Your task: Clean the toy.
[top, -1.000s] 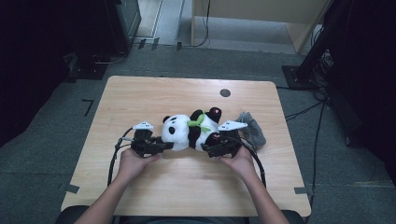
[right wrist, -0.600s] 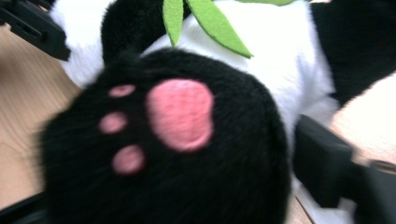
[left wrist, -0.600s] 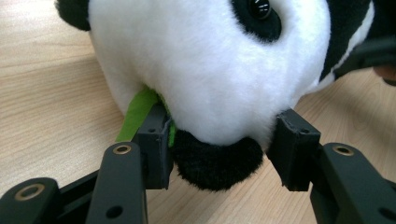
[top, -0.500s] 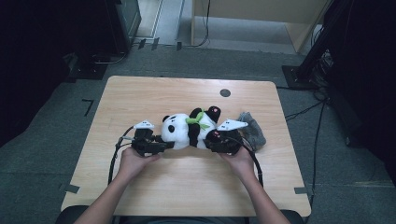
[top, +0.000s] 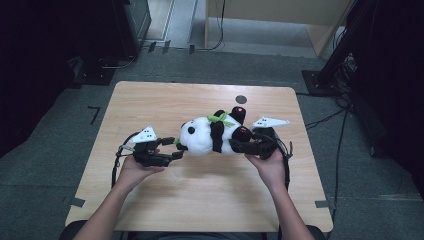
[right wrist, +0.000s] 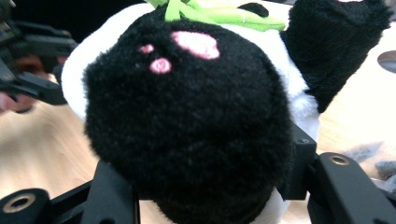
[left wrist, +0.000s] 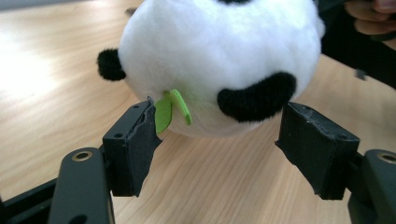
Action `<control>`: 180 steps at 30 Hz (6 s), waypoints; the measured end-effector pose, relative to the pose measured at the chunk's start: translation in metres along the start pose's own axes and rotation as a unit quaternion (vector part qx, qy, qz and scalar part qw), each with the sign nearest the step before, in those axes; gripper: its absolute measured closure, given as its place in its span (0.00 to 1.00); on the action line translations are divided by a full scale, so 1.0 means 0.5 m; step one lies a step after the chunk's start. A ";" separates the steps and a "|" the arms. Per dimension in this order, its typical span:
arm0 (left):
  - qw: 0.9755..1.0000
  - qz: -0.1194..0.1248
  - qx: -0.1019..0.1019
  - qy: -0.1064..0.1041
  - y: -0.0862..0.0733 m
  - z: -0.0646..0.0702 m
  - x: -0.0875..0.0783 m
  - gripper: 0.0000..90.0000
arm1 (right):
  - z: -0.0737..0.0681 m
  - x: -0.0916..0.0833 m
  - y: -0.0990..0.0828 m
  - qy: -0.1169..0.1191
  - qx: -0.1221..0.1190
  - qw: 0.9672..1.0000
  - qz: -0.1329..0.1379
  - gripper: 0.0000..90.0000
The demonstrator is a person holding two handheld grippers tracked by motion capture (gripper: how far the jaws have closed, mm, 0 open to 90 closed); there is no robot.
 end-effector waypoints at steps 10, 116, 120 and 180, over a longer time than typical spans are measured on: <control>0.999 0.008 0.044 0.010 -0.003 0.017 0.012 0.06 | -0.035 0.007 0.005 0.064 0.014 0.998 -0.015 0.52; 0.998 0.010 -0.054 -0.039 0.013 0.018 -0.002 0.37 | -0.019 0.053 -0.040 0.134 -0.028 0.991 -0.008 0.16; 0.994 0.006 -0.091 -0.055 0.014 0.007 -0.004 0.40 | -0.014 0.058 -0.048 0.138 -0.022 0.990 0.018 0.16; 0.999 -0.039 0.004 -0.008 0.002 0.010 0.004 0.15 | 0.000 0.053 -0.063 0.113 0.037 0.992 -0.046 0.44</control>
Point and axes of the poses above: each handheld gripper's, and its own axes: x roughly forward along the jaws, y roughly out of its top, z roughly to its right, the point moved 1 cm from there along x, roughly forward along the jaws, and after that the axes turned 6 degrees about y, right-handed, at the moved point
